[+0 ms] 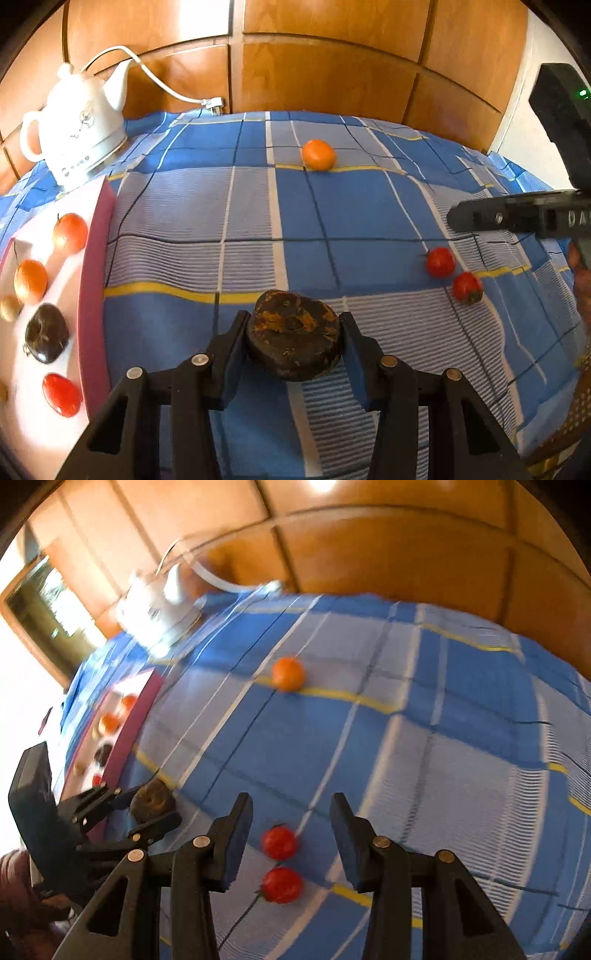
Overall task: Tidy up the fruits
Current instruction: 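Hold the dark fruit in the left tool while right tool approaches the red tomatoes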
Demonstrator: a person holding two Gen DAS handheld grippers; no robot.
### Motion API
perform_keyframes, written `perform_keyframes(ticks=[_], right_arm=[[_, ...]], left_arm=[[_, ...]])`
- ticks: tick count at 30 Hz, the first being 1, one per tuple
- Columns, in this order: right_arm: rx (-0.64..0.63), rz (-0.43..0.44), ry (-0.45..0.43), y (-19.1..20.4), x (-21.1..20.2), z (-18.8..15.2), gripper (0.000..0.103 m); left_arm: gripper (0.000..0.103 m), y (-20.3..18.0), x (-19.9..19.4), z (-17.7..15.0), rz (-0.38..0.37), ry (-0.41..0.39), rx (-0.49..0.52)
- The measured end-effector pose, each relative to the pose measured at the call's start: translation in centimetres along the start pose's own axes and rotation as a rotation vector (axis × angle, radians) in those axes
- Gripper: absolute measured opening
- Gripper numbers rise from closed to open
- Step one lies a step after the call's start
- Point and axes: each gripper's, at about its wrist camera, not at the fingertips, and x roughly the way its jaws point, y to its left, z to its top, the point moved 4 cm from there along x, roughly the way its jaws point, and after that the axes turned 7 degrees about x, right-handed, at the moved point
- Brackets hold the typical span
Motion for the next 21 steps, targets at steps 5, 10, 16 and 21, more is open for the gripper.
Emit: perform_keyframes(ticks=[5,10,16,21], right_arm=[[-0.071,-0.045,0.066,1.1,2.0,-1.4,0.044],[-0.100,-0.069,0.099,1.4,3.1,-2.2,0.044],[-0.121,-0.089,0.123,1.4,3.6,-2.4,0.044],[-0.120,-0.096,0.125,1.2,3.6,-2.3,0.044]], left_arm=[[0.048,0.0,-0.1,-0.3,-0.002,-0.006,-0.005],[0.048,0.1,-0.1,-0.4,-0.005,-0.012,-0.012],[0.048,0.1,-0.2,-0.4,-0.005,-0.015,-0.016],[0.048,0.2,-0.1,-0.4,-0.007,-0.015,-0.017]])
